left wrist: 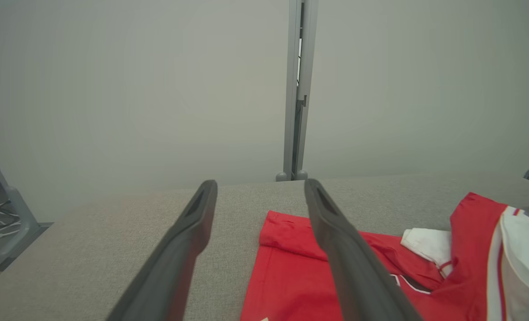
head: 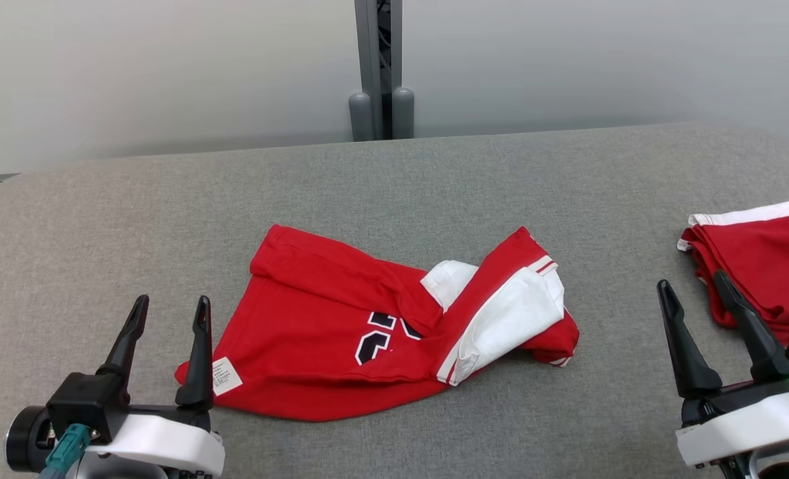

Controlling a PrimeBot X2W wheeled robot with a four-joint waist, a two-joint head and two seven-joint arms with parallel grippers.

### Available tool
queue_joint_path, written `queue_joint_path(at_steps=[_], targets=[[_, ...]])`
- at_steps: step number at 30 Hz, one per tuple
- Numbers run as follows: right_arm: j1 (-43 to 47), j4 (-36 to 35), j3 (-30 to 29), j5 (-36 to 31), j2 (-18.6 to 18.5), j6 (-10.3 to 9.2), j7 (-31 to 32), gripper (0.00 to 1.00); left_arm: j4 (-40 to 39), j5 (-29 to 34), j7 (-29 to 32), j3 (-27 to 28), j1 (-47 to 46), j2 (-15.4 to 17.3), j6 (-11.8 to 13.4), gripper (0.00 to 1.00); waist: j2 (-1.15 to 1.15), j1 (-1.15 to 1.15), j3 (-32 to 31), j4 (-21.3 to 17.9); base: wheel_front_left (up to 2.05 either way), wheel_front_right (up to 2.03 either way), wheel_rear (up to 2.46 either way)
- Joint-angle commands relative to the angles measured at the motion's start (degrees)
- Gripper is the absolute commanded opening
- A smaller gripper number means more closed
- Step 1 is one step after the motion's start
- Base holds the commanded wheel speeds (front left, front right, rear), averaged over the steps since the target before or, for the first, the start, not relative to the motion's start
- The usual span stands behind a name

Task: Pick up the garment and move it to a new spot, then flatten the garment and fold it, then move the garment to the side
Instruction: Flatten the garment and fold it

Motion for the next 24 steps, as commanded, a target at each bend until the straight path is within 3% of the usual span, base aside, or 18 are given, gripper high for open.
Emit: queue_joint_path(at_steps=[1, 24], targets=[[0.22, -0.01, -0.08, -0.24, 0.10, 0.01, 0.18, 1.00, 0.25, 0.15, -0.06, -0.07, 0.23, 0.17, 0.10, 1.00, 0.00, 0.00, -0.17, 0.12, 0.00, 0.00, 0.00], [-0.01, -0.97, -0.92, -0.15, 0.92, 0.01, 1.51, 1.00, 1.08, -0.34, 2.03, -0.06, -2.26, 1.83, 0.67, 1.00, 0.00, 0.00, 1.11, 0.85, 0.00, 0.00, 0.00]])
